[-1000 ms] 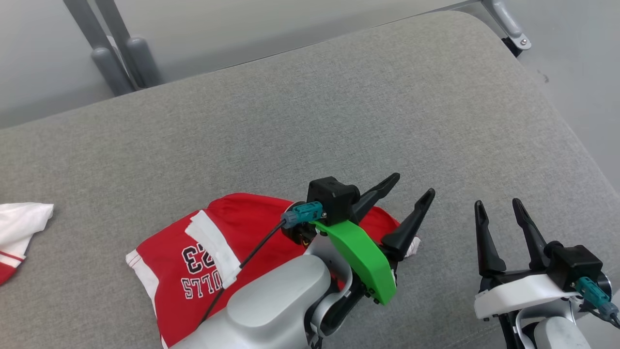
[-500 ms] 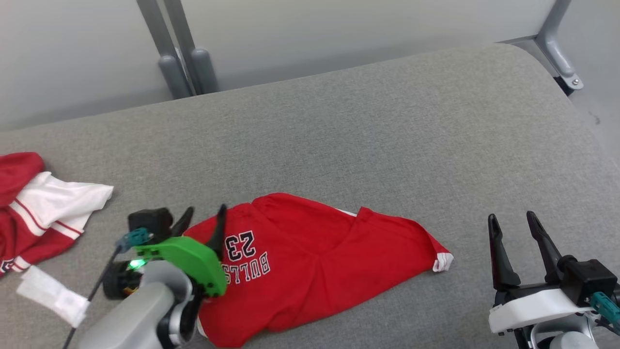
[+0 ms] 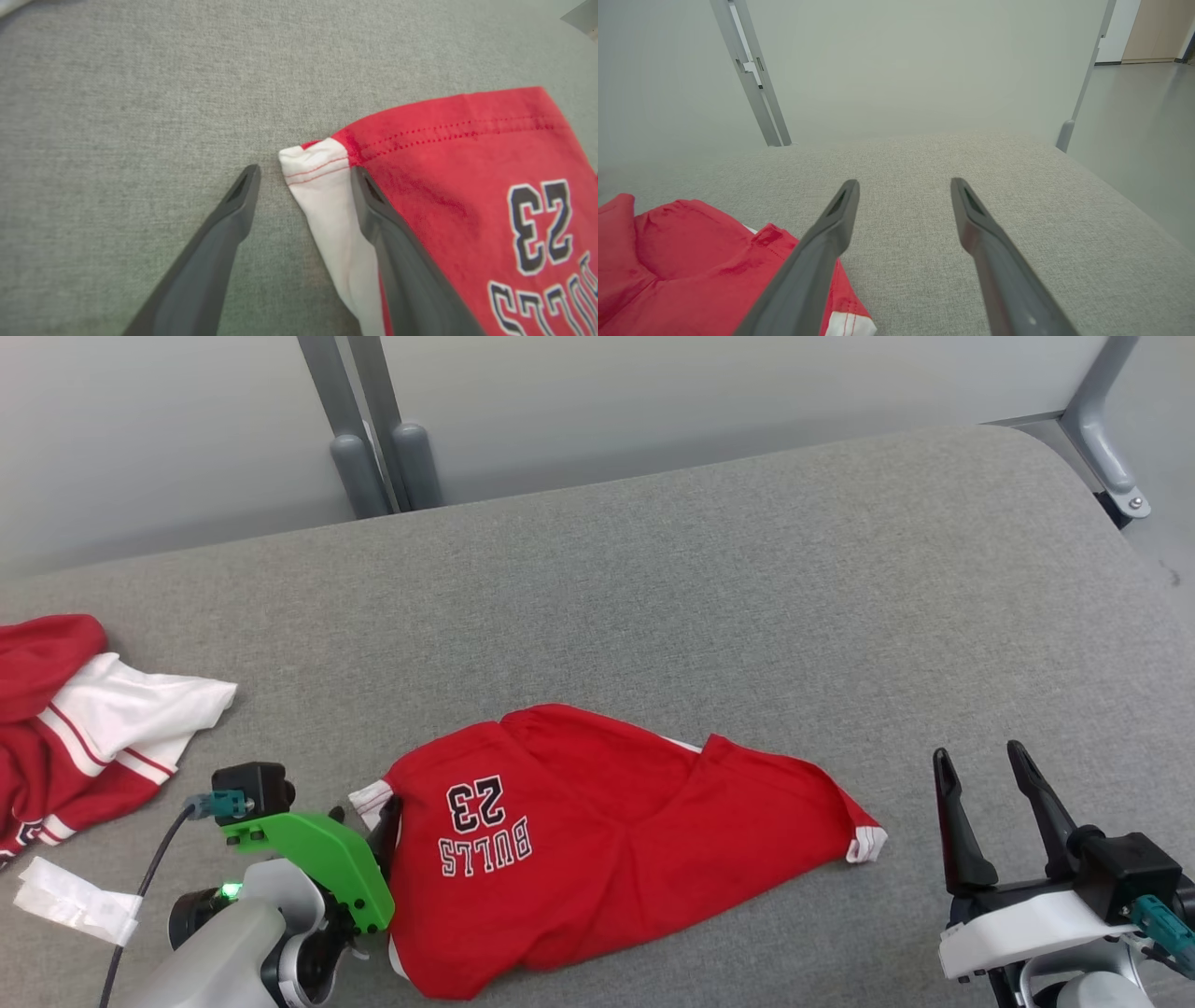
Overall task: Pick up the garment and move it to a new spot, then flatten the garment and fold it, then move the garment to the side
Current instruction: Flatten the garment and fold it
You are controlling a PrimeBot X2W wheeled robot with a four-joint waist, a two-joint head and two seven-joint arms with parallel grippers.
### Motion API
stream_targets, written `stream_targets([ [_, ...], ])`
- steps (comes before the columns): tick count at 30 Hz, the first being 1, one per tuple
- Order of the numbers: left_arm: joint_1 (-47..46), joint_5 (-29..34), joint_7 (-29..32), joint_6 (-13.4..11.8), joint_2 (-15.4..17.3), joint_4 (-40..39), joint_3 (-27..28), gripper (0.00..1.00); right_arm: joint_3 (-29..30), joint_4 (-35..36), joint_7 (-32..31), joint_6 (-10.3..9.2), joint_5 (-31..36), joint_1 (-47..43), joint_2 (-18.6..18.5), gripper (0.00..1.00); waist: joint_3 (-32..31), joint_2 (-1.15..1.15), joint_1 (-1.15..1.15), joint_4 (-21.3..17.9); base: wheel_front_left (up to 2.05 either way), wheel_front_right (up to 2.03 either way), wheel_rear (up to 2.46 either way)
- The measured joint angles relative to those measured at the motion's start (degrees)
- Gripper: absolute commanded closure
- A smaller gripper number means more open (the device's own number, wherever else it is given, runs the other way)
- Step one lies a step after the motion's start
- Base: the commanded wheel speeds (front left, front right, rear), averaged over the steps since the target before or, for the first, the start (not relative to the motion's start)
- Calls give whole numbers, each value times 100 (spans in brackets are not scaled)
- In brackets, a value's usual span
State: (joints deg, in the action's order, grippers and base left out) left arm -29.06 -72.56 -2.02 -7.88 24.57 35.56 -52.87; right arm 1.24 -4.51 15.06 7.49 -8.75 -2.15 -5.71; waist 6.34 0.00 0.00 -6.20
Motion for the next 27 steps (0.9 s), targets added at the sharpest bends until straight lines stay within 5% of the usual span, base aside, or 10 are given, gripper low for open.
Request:
stream_targets([
  [2,-27,-10,131,70,-70,131,-56,0,3,-2,-1,0,-1,-1,1,0,15,0,0,-29,0,0,0],
  [4,-53,-48,178,112,-122,279,-70,27,-4,-13,-1,0,-3,-1,7,0,31,0,0,-58,0,0,0],
  [6,-102,-47,172,167,-168,425,-84,100,-14,-24,-1,0,-5,5,18,0,52,0,0,-86,0,0,0],
  [11,-224,-27,-368,360,-310,575,107,100,15,-26,-1,0,-11,8,48,0,83,0,0,-127,0,0,0],
  [15,-508,-16,-1017,240,-141,356,523,100,116,-23,0,0,-11,-74,54,0,47,0,0,-63,0,0,0],
  [20,-737,554,-1276,-439,370,-504,934,100,164,-25,-1,0,-10,-137,56,0,-12,0,0,76,0,0,0],
  [27,-762,1530,-1295,-1809,1015,-2436,1593,100,135,-13,-1,0,0,-175,43,0,-107,0,0,284,0,0,0],
])
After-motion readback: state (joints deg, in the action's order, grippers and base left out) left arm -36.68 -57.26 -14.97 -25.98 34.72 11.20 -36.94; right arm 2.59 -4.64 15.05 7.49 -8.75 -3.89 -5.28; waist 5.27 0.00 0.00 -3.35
